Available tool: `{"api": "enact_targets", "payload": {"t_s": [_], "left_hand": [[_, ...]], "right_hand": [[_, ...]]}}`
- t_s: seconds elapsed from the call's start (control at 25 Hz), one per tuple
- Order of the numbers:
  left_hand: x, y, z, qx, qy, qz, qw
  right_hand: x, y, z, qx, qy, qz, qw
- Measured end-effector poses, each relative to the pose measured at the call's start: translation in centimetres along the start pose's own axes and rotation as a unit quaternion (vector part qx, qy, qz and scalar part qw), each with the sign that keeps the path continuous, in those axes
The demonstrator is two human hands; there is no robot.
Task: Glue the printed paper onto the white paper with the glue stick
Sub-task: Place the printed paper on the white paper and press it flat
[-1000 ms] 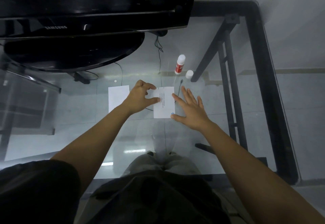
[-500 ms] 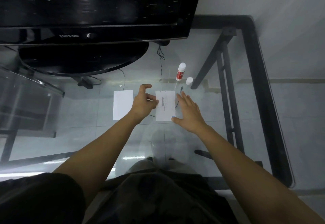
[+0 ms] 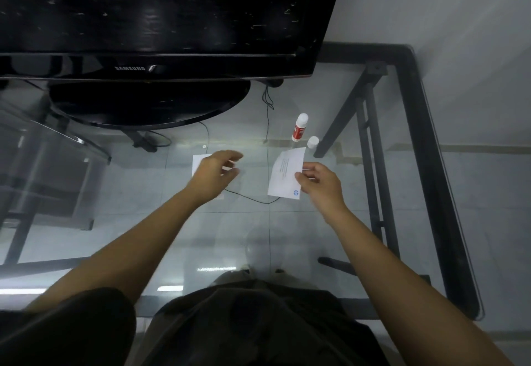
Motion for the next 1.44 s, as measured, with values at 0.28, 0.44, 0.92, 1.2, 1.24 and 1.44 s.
{"api": "enact_targets", "payload": {"t_s": [0.28, 0.44, 0.92, 1.2, 1.24, 1.44], "left_hand": [[2.4, -7.3, 3.5, -0.261, -0.056, -0.06, 0.962], [1.4, -4.9, 0.5, -0.24, -0.056, -0.093, 0.965], [0.5, 0.7, -6.2, -0.176, -0.099, -0.119, 0.972], [-0.1, 2.5, -3.2, 0.026, 0.036, 0.008, 0.999], [-0.4, 3.0, -2.6, 0.118, 0.033, 0.065, 0.99], [-0.5, 6.0, -1.5, 0.247, -0.042, 0.113, 0.961]], "right_hand": [[0.7, 0.6, 0.9, 0.007, 0.021, 0.012, 1.0], [0.9, 0.2, 1.6, -0.006, 0.032, 0.016, 0.999], [1.9, -1.3, 4.5, 0.052, 0.094, 0.1, 0.989], [3.1, -3.1, 3.4, 0.102, 0.122, 0.23, 0.96], [3.4, -3.5, 2.9, 0.115, 0.117, 0.258, 0.952], [4.5, -4.7, 0.4, 0.206, 0.091, 0.351, 0.909]]}}
Point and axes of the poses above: each hand's wrist, its own x-axis away from the middle knuckle, its own z-axis out of the back of the hand, y = z × x, the point moved 3 cm from there along -x, towards the middle knuckle, and after that the axes turned 9 degrees about y, right-handed, at the moved point
